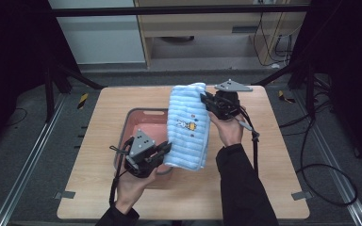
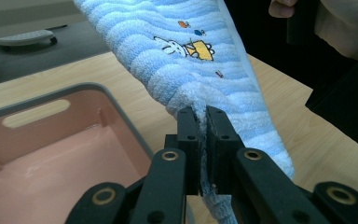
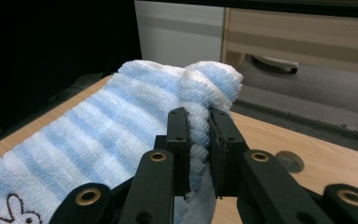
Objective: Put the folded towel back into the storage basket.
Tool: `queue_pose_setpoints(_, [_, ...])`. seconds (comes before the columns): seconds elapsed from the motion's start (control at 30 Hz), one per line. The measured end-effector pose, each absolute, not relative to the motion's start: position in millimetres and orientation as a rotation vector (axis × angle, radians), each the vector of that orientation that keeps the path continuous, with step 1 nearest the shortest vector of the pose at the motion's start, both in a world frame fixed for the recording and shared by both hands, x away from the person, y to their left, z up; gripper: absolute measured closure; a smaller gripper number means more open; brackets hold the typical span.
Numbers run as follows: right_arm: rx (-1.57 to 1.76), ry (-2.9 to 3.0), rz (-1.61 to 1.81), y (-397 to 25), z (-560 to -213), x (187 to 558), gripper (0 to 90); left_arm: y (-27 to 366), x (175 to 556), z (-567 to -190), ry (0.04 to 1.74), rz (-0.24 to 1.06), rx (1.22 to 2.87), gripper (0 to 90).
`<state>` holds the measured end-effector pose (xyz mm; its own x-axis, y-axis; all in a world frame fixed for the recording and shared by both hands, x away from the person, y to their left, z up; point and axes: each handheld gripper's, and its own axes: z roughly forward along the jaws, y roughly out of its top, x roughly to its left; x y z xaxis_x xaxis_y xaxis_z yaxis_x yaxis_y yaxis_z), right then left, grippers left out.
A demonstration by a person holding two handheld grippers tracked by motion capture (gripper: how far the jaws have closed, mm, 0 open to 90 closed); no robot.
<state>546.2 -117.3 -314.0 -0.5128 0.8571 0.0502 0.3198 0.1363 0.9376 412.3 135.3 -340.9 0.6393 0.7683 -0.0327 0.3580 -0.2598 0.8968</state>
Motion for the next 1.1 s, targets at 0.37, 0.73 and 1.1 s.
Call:
queue_pose_setpoints(0.37, [1.091,1.939,1.4,-78.3,-312.1,559.8,79.8,169.7,413.9,-332.5,0.951,0.552,1.839,85.6])
queue_pose_setpoints(0.73, [1.074,1.961,1.417,-54.3,-314.6,568.4,79.8,192.9,416.6,-334.7,0.991,0.563,1.821,85.6])
queue_pose_setpoints(1.1, [1.068,1.984,1.431,-29.6,-322.7,577.2,79.8,214.1,420.1,-340.8,1.048,0.572,1.816,85.6])
